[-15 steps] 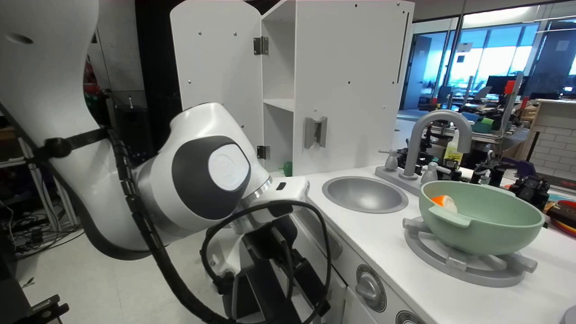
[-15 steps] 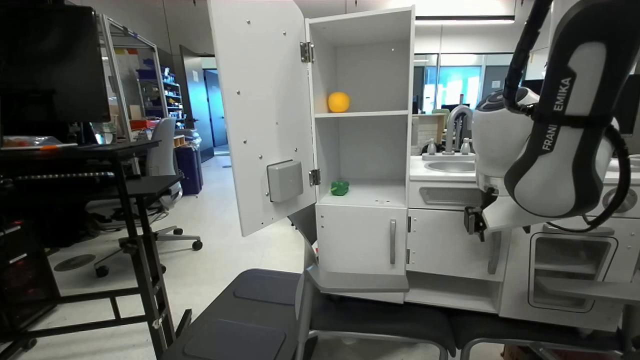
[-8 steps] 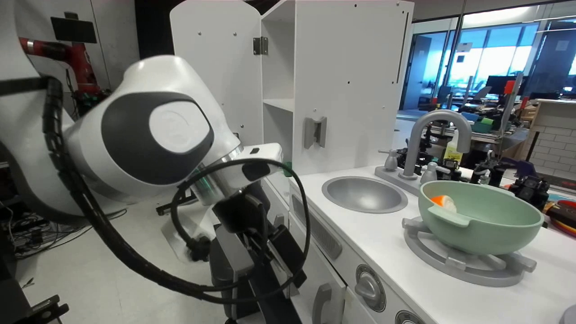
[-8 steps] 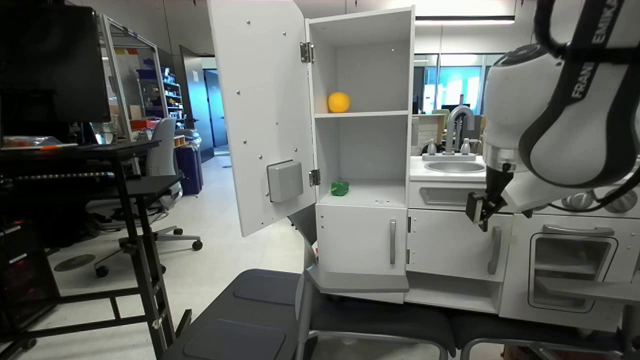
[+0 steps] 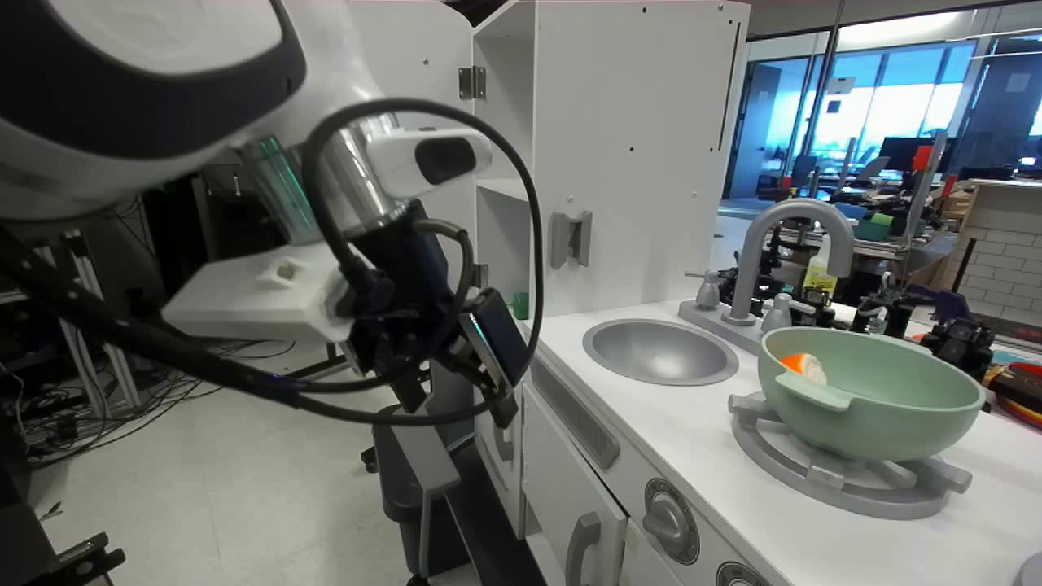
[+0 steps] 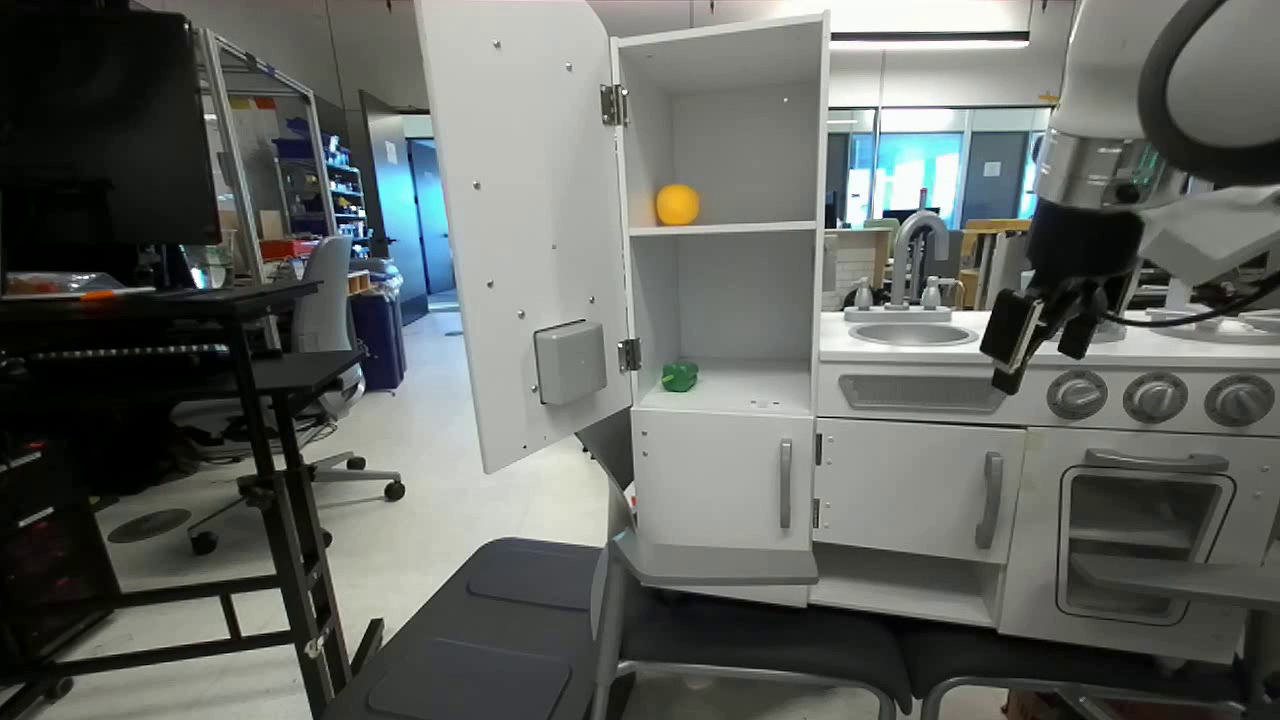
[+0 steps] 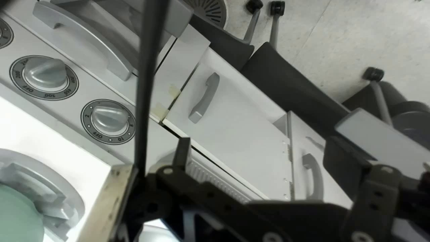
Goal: Put the orange and the green sponges in the bottom cabinet and close it
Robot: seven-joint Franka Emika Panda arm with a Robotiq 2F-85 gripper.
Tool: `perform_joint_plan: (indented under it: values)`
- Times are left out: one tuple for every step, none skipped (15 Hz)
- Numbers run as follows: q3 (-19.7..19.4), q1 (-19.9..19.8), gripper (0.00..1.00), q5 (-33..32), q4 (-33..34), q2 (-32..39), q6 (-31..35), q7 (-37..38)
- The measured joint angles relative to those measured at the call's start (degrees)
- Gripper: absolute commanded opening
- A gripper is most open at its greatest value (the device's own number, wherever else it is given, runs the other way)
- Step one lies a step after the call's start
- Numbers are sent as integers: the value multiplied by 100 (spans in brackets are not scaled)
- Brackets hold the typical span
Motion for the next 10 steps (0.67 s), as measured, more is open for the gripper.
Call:
perform_joint_plan:
  values:
    - [31, 13, 100, 5, -90, -324, -284, -310]
    - [43, 26, 100, 6, -146, -650, -602, -576]
    - [44, 41, 100, 7, -167, -978, -958, -804]
    - [47, 63, 100, -12, -160, -1320, -1367, -944]
    - [296, -146, 100, -15, -125, -1665, -1805, -1055]
    - [758, -552, 100, -14, -83, -2014, -2249, -1141]
    - [1208, -930, 100, 54, -38, -2348, -2682, -1243]
    - [1622, -1263, 100, 165, 19, -2671, -3121, -1379]
    - [1979, -1529, 100, 300, 90, -2992, -3577, -1523]
    - [2284, -1719, 100, 419, 164, -3295, -4031, -1629]
